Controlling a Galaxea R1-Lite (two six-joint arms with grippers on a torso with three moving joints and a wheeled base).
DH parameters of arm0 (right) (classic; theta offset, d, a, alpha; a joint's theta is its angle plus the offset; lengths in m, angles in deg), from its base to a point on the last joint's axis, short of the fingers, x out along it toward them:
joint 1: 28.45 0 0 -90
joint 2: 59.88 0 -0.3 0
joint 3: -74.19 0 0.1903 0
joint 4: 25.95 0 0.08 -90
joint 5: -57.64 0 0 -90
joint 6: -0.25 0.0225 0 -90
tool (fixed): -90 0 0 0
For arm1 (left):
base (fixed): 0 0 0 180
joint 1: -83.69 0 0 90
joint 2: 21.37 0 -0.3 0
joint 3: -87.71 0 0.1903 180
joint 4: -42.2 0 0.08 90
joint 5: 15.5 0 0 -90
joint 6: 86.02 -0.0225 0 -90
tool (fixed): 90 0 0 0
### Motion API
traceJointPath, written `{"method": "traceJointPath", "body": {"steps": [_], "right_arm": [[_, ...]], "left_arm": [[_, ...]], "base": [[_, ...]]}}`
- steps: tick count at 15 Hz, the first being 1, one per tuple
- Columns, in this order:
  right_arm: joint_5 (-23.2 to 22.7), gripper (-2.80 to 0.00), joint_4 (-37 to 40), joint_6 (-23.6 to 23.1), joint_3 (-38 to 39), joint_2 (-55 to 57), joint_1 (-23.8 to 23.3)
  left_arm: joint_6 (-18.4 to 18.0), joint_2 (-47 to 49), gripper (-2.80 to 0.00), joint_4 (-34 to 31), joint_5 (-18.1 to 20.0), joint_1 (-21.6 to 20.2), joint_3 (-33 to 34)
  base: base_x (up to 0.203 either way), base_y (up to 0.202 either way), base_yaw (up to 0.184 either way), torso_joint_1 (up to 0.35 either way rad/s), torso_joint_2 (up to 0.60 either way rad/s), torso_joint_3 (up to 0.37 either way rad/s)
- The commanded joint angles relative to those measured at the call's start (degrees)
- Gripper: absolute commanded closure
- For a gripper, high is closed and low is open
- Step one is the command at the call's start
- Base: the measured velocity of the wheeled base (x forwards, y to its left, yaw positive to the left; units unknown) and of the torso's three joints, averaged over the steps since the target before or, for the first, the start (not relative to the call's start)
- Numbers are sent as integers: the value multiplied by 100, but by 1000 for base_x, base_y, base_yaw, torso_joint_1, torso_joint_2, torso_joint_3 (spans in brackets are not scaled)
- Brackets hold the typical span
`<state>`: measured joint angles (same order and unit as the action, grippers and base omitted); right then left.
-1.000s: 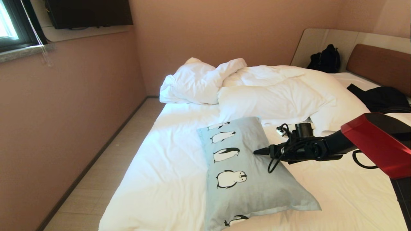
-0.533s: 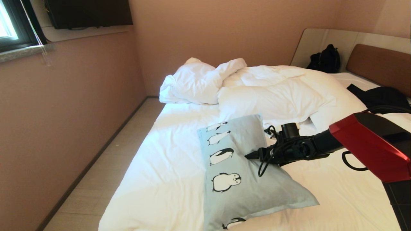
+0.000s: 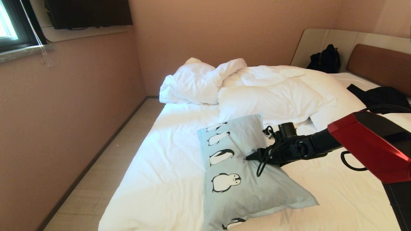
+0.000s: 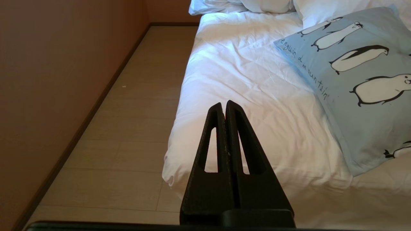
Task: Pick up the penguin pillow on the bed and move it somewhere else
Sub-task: Pick up the pillow
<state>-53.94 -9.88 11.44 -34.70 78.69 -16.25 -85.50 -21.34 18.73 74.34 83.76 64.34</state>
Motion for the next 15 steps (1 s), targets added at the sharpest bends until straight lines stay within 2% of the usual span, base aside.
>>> {"method": "traceJointPath", "body": {"steps": [1,5,8,11,15], "right_arm": [[113,0,9,6,-17,-79,14],[224,0,10,104,-33,-268,21],[251,0,11,509,-131,-577,19],[358,0,17,1124,-331,-919,19],[592,0,10,1350,-383,-1306,-11]], "left_arm": [[1,-2,0,-7,-2,1,9],[1,-2,0,-7,-2,1,9],[1,-2,0,1,-2,1,9],[1,-2,0,2,-2,1,9],[1,-2,0,2,-2,1,9]], "base": [[0,0,0,0,0,0],[0,0,0,0,0,0],[0,0,0,0,0,0],[0,0,0,0,0,0],[0,0,0,0,0,0]]}}
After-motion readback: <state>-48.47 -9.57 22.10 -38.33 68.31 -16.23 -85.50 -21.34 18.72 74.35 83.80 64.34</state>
